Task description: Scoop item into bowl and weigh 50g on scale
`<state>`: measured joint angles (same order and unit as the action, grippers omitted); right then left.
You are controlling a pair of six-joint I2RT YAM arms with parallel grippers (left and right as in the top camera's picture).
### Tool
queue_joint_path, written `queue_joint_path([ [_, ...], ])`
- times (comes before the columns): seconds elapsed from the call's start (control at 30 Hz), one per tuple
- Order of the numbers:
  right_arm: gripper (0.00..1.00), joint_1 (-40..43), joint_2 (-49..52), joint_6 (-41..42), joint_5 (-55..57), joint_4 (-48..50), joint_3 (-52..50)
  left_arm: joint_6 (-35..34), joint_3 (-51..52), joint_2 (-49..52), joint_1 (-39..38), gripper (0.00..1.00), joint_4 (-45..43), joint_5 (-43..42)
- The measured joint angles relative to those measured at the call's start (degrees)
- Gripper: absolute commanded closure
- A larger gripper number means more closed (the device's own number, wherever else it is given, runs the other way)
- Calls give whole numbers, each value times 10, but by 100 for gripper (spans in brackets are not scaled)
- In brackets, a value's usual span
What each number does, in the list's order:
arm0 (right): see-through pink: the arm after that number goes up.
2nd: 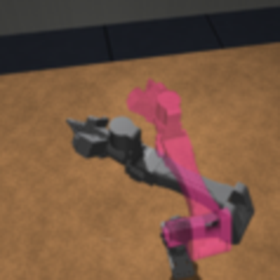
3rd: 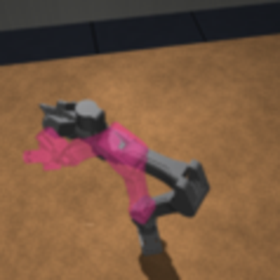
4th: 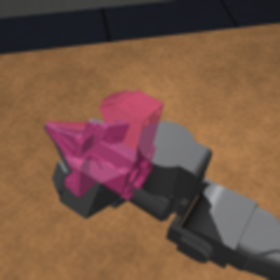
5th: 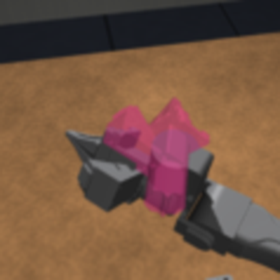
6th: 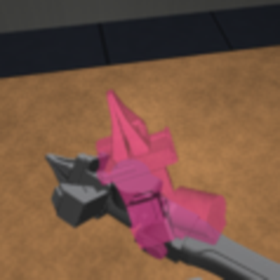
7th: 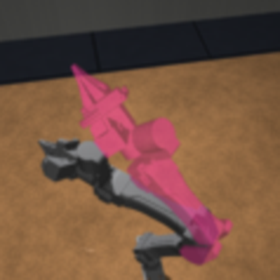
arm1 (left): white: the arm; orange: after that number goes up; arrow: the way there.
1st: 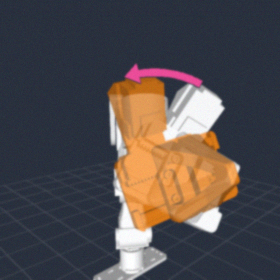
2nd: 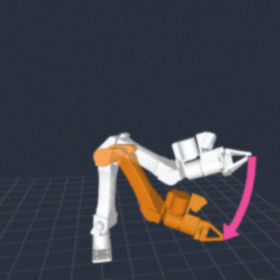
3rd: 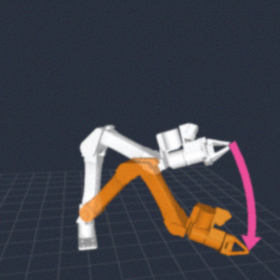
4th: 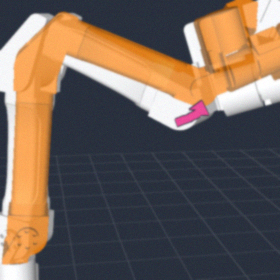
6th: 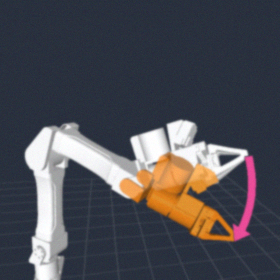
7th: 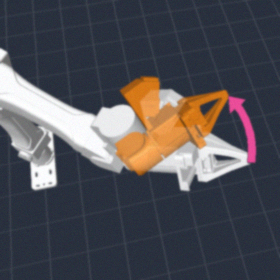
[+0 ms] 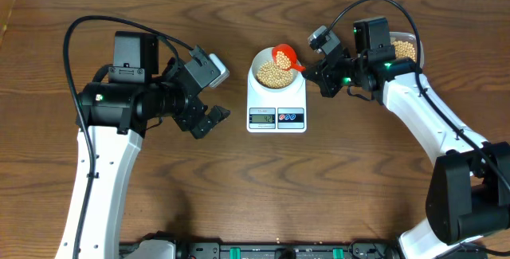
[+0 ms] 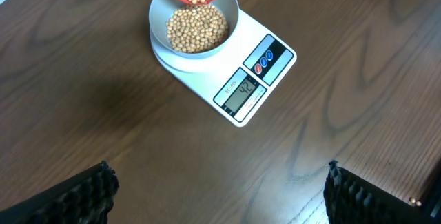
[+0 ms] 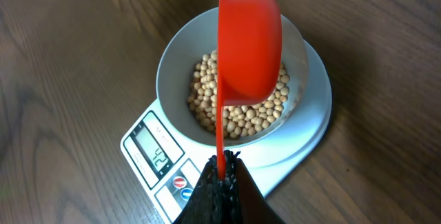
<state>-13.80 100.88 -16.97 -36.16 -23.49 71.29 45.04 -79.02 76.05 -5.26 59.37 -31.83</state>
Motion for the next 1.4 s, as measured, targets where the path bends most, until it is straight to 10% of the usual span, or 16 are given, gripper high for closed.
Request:
queue_joint_path([
  [1.4, 99, -7, 0, -1, 43, 7, 0, 0, 0, 0, 0, 2, 0, 0],
])
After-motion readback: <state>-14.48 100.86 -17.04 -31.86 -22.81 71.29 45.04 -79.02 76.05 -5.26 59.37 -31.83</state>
